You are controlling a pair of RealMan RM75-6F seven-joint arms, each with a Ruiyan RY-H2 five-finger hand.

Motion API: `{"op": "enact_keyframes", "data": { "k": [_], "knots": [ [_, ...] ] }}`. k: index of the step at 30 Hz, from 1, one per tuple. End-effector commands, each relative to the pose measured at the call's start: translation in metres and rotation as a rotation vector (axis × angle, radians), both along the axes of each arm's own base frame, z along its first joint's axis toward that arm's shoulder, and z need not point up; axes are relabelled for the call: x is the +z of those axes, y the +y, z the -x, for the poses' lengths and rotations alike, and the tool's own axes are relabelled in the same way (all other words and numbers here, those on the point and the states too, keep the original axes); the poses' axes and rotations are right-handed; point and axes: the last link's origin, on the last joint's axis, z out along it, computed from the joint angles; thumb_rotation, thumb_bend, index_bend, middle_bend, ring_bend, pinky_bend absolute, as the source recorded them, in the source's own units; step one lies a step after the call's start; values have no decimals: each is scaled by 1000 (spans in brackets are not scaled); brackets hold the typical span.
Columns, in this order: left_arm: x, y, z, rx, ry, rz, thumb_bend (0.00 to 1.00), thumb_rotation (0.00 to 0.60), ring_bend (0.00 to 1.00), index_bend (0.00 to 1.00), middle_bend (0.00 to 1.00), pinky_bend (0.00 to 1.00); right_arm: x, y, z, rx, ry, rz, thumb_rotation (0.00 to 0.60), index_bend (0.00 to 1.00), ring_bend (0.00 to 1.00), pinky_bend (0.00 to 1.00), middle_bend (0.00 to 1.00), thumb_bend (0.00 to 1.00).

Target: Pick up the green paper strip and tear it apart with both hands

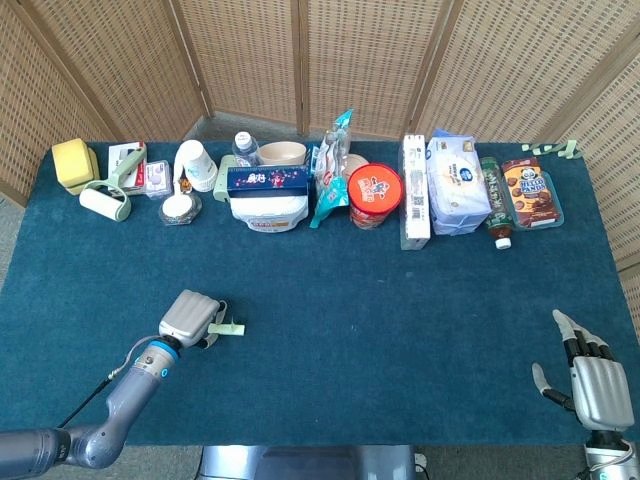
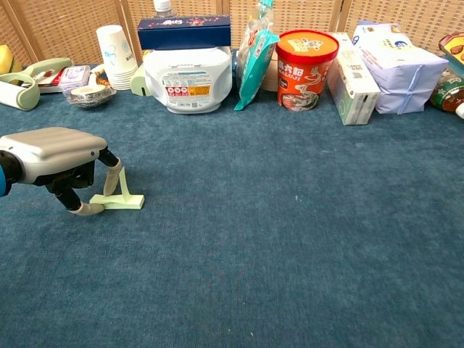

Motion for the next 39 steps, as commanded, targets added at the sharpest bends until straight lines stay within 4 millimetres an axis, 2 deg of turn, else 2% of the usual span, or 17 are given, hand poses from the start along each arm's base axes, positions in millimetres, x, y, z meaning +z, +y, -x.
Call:
{"op": "enact_keyframes", "data": {
  "k": [1, 4, 13, 23, 32, 36, 39],
  "knots": [
    [1, 1, -1, -9, 2, -3, 284, 545, 1000, 442, 1000, 987, 0, 0, 0, 0, -1, 2, 491, 0, 185, 226, 175, 416],
    [2, 1, -1, -11, 5, -2, 284, 521, 1000, 430, 1000, 987, 0, 0, 0, 0, -3, 3, 490, 1, 185, 226, 175, 416],
    [2, 2, 0, -4, 8, 1, 285, 521, 1000, 431, 1000, 987, 1, 1, 2, -5, -11, 7, 490, 1, 185, 226, 175, 416],
    [-2, 0, -3, -20, 21, 8, 292, 523, 1000, 479, 1000, 988, 2, 3, 3, -5, -19, 18, 491, 1, 185, 226, 175, 415],
    [-3, -1, -1, -26, 43, 1, 340, 559, 1000, 511, 1000, 987, 4, 5, 5, -8, -34, 28, 492, 2, 185, 226, 175, 416],
    [-4, -1, -1, -26, 54, 5, 399, 594, 1000, 547, 1000, 988, 5, 5, 5, -8, -38, 31, 492, 7, 185, 227, 175, 415],
    [-4, -1, -2, -29, 52, 6, 447, 600, 1000, 582, 1000, 988, 5, 6, 5, -7, -40, 36, 491, 14, 185, 226, 175, 415]
  ]
}}
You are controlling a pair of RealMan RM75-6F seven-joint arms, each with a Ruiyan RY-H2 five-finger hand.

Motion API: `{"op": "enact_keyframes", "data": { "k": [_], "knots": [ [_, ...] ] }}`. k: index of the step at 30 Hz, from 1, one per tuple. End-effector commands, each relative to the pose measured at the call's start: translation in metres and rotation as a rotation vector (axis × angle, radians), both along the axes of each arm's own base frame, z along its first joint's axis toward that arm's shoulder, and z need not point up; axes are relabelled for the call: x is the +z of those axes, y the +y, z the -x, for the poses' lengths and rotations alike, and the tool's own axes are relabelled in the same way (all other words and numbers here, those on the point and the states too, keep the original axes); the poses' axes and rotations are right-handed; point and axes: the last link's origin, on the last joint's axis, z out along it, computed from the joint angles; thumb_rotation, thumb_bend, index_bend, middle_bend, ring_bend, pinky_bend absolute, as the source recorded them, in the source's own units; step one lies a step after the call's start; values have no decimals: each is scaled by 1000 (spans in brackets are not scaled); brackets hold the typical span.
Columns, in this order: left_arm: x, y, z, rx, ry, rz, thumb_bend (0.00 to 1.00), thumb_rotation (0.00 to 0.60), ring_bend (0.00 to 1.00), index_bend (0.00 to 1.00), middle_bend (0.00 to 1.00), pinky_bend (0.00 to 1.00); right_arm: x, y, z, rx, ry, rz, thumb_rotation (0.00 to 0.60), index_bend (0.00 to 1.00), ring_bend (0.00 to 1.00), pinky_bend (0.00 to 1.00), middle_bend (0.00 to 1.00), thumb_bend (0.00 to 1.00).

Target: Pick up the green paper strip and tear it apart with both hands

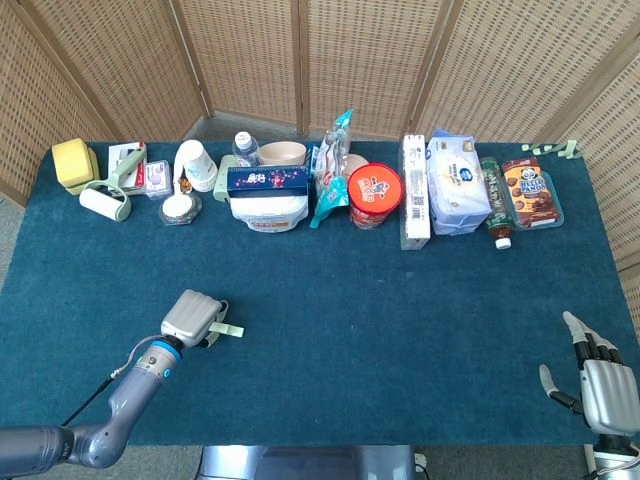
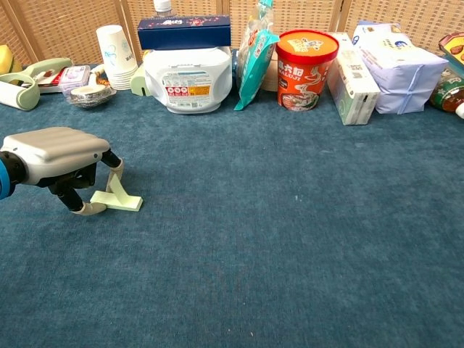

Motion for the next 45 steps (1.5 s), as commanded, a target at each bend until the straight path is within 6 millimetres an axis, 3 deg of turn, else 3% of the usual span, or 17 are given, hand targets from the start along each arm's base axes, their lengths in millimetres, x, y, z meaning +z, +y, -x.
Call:
{"op": "enact_keyframes", "data": {
  "k": [1, 13, 22, 25, 27, 32, 35, 38, 41, 45],
  "knots": [
    [1, 1, -3, -6, -10, -3, 452, 600, 1000, 586, 1000, 988, 0, 0, 0, 1, -1, 0, 491, 16, 185, 226, 175, 416],
    [53, 20, -35, -143, -95, -22, 459, 600, 1000, 628, 1000, 995, -2, -19, -14, 47, -54, -15, 492, 58, 202, 232, 193, 416],
    [83, 39, -56, -185, -127, 12, 460, 600, 1000, 629, 1000, 1000, -13, -55, -39, 147, -201, -55, 490, 84, 266, 334, 241, 416],
    [88, 42, -62, -195, -132, 23, 460, 600, 1000, 629, 1000, 1000, -16, -66, -46, 169, -228, -63, 490, 83, 319, 390, 306, 416],
    [91, 44, -65, -199, -138, 26, 460, 600, 1000, 629, 1000, 1000, -18, -73, -49, 183, -248, -66, 491, 95, 405, 460, 389, 416],
    [96, 50, -72, -200, -160, 33, 460, 600, 1000, 629, 1000, 1000, -22, -95, -56, 215, -259, -75, 491, 187, 804, 725, 758, 416],
    [99, 53, -76, -205, -161, 35, 460, 600, 1000, 629, 1000, 1000, -26, -106, -61, 236, -244, -80, 490, 283, 953, 841, 941, 416],
    [103, 58, -86, -215, -160, 59, 460, 600, 1000, 629, 1000, 1000, -38, -125, -72, 257, -265, -113, 490, 369, 1000, 927, 1000, 416],
    [104, 61, -91, -221, -152, 72, 460, 600, 1000, 629, 1000, 1000, -42, -130, -75, 259, -271, -122, 490, 449, 1000, 994, 1000, 416],
    [104, 66, -98, -218, -157, 94, 460, 600, 1000, 629, 1000, 1000, -48, -133, -79, 264, -275, -135, 489, 452, 1000, 1000, 1000, 382]
  ]
}}
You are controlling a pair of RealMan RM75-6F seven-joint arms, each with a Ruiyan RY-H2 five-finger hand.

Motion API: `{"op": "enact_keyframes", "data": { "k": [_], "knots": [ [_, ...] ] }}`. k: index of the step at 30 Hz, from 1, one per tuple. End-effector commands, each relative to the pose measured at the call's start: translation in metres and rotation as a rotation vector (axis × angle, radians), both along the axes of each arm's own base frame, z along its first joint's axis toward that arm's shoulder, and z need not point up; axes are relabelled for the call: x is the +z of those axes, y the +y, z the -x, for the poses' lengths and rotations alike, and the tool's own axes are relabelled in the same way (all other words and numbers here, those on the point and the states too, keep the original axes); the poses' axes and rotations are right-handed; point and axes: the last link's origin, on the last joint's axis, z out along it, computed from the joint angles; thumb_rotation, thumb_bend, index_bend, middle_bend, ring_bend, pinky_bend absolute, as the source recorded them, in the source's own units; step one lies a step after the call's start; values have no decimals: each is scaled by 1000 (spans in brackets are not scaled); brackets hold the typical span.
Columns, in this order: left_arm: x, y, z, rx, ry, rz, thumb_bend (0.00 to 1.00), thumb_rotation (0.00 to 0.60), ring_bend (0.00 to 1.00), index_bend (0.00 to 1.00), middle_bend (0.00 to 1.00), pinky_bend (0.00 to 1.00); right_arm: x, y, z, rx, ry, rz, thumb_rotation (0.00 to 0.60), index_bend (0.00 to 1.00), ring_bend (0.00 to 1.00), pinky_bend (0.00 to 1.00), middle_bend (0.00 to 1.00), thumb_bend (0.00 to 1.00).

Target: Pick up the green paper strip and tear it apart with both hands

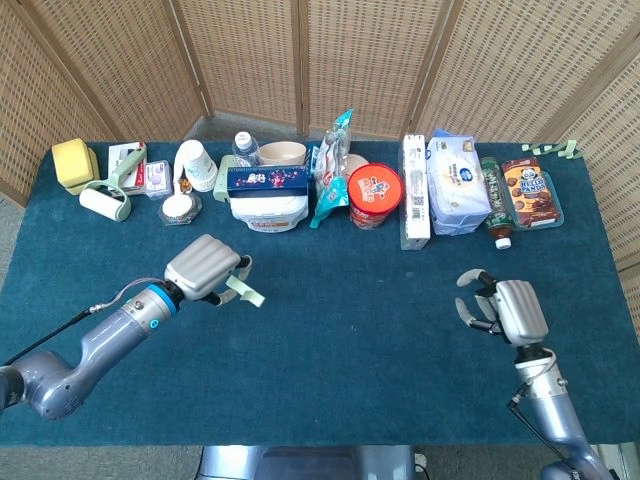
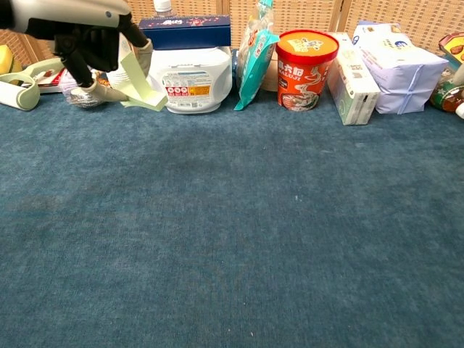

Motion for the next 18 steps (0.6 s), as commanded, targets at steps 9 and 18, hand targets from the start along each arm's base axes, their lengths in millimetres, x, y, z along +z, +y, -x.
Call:
{"op": "enact_keyframes", "data": {
  "k": [9, 18],
  "knots": [
    [-4, 12, -25, -32, 26, 56, 460, 600, 1000, 626, 1000, 1000, -18, 0, -6, 18, 13, -29, 422, 337, 1000, 993, 1000, 296],
    [-15, 15, -40, -51, 43, 95, 460, 600, 1000, 623, 1000, 1000, -28, 5, -12, 50, 7, -29, 438, 60, 887, 872, 908, 287]
  ]
}}
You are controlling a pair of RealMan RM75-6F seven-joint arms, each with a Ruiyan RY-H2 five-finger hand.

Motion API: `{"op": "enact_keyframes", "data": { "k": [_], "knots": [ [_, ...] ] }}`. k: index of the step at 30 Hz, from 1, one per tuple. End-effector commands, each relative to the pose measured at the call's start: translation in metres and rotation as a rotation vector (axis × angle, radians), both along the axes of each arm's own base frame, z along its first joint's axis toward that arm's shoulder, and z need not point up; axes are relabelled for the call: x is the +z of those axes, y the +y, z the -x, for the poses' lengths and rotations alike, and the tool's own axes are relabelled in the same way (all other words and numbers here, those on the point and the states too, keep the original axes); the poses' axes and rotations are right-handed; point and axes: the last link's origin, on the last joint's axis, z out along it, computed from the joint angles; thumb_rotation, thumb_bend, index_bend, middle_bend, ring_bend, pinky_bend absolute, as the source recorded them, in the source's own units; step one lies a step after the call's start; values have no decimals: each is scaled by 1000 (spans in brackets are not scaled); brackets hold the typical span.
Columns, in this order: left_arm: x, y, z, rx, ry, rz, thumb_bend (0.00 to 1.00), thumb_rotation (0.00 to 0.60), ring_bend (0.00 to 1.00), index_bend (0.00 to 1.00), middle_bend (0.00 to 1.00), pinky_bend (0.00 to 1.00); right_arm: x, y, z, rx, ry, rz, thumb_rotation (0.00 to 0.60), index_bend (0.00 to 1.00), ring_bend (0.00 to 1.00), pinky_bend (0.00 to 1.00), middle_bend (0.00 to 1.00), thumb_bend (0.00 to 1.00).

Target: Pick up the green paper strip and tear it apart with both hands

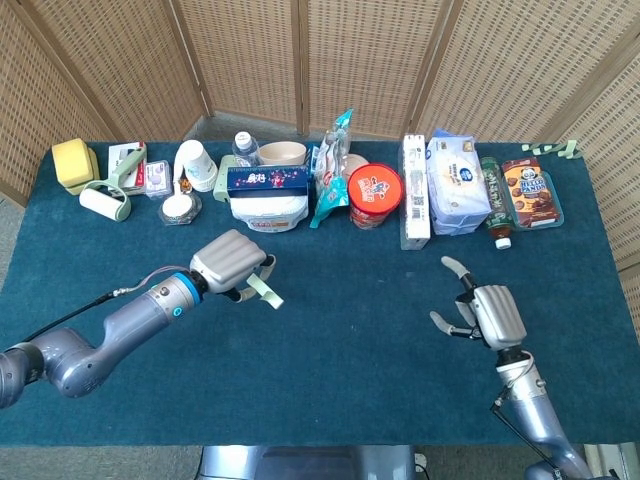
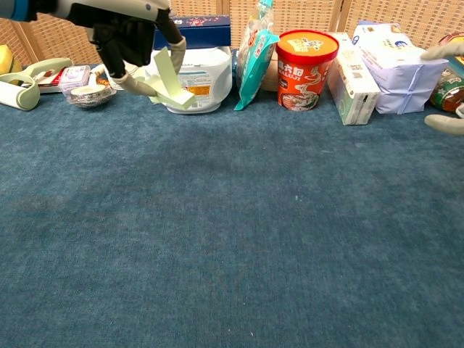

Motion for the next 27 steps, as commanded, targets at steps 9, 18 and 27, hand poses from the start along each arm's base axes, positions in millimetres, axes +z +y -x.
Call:
{"op": "enact_keyframes", "data": {
  "k": [9, 18, 27],
  "knots": [
    [-18, 6, -12, -19, 29, 27, 460, 600, 1000, 623, 1000, 1000, -6, -2, -13, 32, -28, 5, 449, 133, 888, 1000, 895, 275],
    [-25, 10, -22, -37, 36, 22, 460, 600, 1000, 623, 1000, 1000, -12, -2, -23, 44, -33, -7, 449, 242, 913, 1000, 921, 275],
    [-31, 12, -27, -40, 44, 26, 460, 600, 1000, 624, 1000, 1000, -16, 3, -39, 85, -153, -85, 450, 276, 914, 1000, 921, 274]
  ]
}}
